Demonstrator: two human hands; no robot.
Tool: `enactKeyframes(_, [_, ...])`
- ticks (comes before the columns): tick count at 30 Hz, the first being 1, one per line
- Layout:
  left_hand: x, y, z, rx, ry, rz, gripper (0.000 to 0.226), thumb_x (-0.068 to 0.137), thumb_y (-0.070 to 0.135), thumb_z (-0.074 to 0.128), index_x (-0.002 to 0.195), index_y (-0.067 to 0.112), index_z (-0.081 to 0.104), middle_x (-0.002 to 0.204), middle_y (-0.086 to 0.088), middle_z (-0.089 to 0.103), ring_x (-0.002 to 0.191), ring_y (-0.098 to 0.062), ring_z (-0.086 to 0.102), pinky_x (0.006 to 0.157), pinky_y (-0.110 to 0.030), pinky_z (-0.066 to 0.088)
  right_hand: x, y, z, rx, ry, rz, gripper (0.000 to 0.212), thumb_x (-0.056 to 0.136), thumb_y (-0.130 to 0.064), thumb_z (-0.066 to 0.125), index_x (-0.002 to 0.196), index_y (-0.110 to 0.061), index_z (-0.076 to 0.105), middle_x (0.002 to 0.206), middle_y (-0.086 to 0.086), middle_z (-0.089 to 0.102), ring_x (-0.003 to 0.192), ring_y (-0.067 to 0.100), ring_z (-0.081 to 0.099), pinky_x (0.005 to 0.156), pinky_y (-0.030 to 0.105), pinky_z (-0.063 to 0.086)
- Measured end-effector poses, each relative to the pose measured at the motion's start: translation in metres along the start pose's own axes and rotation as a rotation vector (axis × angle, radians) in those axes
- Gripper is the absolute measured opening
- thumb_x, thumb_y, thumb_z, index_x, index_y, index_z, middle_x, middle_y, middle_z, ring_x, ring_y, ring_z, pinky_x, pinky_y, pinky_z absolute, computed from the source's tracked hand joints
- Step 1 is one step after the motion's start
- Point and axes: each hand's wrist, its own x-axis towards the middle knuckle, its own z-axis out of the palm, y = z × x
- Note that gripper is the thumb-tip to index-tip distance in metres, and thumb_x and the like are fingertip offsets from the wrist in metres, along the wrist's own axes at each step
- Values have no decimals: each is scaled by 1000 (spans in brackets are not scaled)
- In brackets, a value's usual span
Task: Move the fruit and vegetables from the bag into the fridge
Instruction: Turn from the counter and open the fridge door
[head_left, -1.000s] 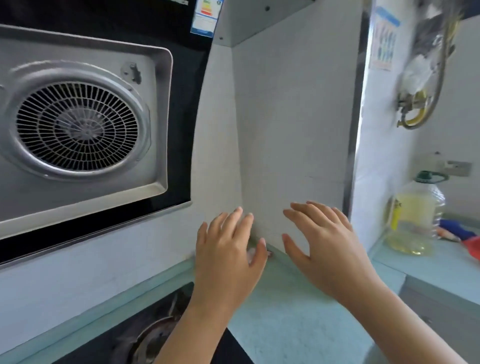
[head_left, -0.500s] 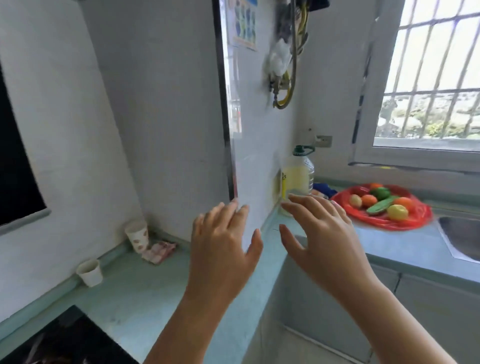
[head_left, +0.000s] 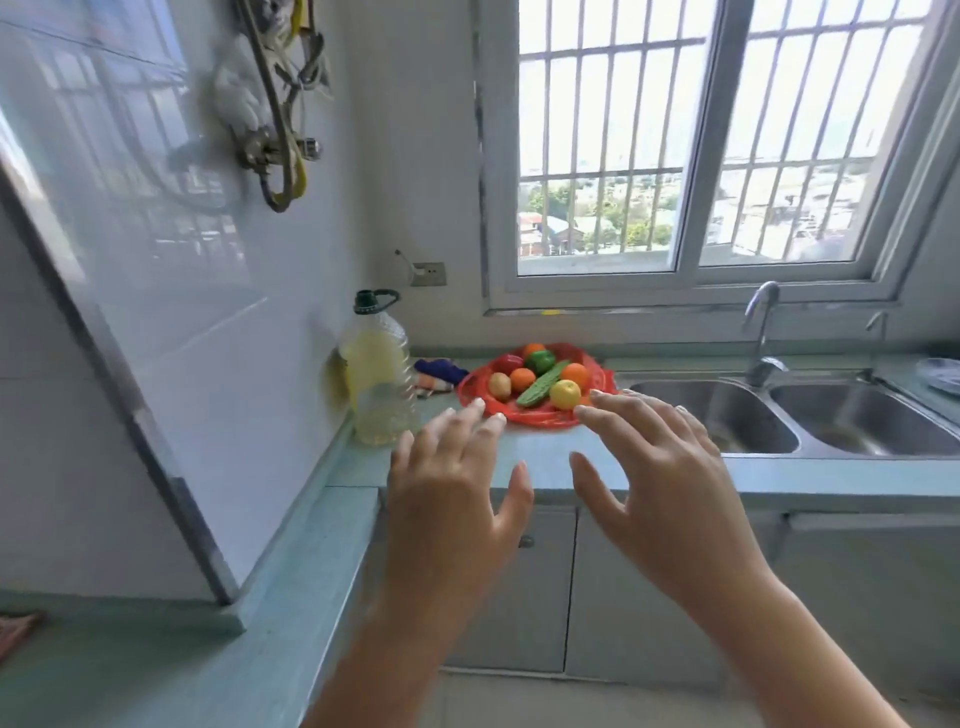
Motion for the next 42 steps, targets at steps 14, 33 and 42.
enactKeyframes(14, [55,144,137,-494,-180,393,42,81,38,45,108,14,65,115,-5,65,106,-27,60,91,-45,45,-48,141,-68,-487,65,414,41,81,-33,45,105,-8,66,109,9,67,104,29,60,89,48,46])
enactKeyframes(33, [13,364,200,-1066,-410,856,41,79,37,45,105,12,66,115,-5,65,103,-27,61,85,-48,49,-159,198,-189,-1055,184,868,40,82,-32,45,102,-6,68,107,10,68,101,31,62,86,40,40])
enactKeyframes(42, [-55,527,170,-1264,-458,992,43,79,38,44,106,13,66,113,-4,66,101,-26,62,89,-41,44,-248,238,-309,-1247,277,981,39,81,-31,47,99,-3,68,103,12,69,96,31,64,81,47,50])
